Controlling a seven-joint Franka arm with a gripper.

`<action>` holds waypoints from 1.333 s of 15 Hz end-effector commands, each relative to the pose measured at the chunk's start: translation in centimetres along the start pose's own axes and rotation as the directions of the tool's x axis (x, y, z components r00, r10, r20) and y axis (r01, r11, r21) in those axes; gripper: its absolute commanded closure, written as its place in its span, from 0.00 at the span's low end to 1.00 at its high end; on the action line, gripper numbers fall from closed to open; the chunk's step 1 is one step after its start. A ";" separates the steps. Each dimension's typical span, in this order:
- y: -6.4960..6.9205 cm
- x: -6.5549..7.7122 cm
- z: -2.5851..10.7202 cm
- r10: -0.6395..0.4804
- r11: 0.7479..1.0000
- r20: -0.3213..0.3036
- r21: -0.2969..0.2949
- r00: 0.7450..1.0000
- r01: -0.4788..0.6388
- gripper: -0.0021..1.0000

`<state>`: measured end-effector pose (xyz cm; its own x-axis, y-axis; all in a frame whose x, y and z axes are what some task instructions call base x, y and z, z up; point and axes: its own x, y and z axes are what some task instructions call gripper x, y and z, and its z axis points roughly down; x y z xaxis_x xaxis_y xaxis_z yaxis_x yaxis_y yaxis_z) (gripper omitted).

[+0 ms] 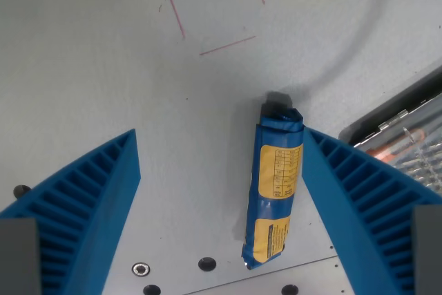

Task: Move above the blue bag

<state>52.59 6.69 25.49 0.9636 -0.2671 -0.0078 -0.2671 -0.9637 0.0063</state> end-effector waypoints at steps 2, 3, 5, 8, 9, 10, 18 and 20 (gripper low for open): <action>0.0 0.0 -0.1 0.000 1.000 -0.001 0.001 1.000 0.000 0.00; 0.0 0.0 -0.1 0.000 1.000 -0.002 0.001 1.000 0.000 0.00; 0.0 0.0 0.0 0.001 1.000 -0.001 0.000 1.000 -0.001 0.00; 0.0 -0.1 0.0 0.004 1.000 -0.002 0.001 1.000 -0.004 0.00; 0.1 -0.2 0.1 0.006 1.000 -0.003 0.001 1.000 -0.006 0.00; 0.1 -0.2 0.2 0.009 1.000 -0.004 0.002 1.000 -0.009 0.00; 0.6 -1.5 1.4 0.046 0.999 -0.041 0.021 0.998 -0.045 0.00; 0.7 -2.0 2.0 0.052 0.998 -0.055 0.029 0.997 -0.051 0.00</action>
<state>51.22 6.52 23.73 0.9602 -0.2770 -0.0352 -0.2765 -0.9608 0.0181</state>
